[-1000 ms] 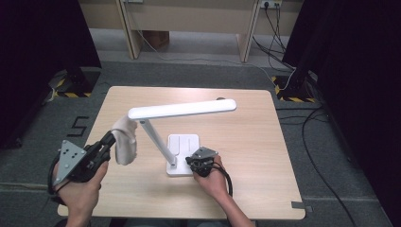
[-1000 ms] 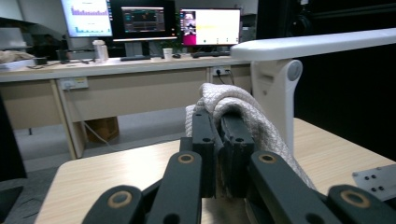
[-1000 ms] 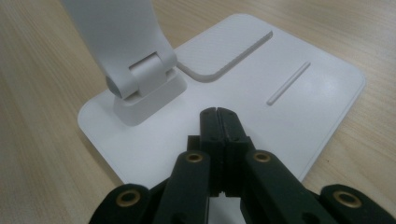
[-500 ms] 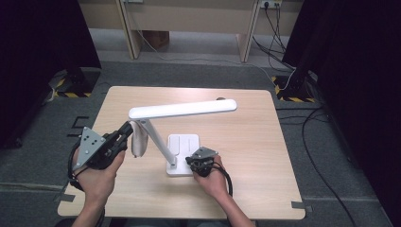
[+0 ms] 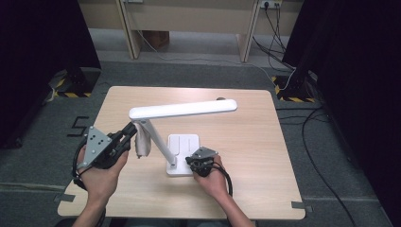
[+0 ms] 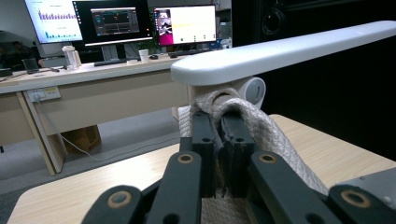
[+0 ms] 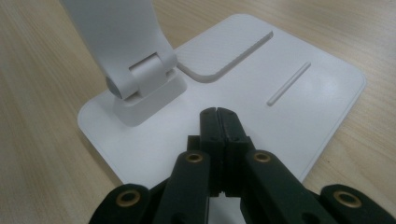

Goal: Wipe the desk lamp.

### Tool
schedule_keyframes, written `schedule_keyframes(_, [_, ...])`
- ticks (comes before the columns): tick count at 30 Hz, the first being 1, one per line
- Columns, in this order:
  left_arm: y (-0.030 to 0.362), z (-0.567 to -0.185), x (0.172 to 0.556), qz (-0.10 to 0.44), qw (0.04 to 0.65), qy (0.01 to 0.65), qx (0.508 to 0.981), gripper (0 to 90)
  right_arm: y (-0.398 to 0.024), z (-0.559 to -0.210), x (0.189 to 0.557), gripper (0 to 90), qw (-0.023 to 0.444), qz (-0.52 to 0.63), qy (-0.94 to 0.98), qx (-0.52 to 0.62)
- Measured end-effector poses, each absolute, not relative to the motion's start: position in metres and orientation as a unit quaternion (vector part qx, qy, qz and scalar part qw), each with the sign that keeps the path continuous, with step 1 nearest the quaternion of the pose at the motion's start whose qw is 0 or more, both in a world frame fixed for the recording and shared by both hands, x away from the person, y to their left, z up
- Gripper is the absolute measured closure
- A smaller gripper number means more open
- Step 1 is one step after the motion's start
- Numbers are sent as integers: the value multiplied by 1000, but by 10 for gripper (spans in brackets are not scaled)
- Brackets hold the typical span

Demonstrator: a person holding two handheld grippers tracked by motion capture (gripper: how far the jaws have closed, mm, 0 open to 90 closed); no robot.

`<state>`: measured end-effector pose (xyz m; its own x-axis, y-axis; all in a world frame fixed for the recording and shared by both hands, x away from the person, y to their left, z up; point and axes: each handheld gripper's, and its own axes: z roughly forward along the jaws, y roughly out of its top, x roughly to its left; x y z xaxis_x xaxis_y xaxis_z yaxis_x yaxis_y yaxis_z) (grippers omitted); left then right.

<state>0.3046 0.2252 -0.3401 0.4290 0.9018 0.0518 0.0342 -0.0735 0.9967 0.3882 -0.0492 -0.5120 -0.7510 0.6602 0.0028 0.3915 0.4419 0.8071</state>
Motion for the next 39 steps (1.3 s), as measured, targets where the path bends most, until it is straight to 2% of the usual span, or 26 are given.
schedule_keyframes(39, [221, -364, 305, 360, 560, 384, 640, 852, -49, -512, 388, 900, 159, 425, 834, 315])
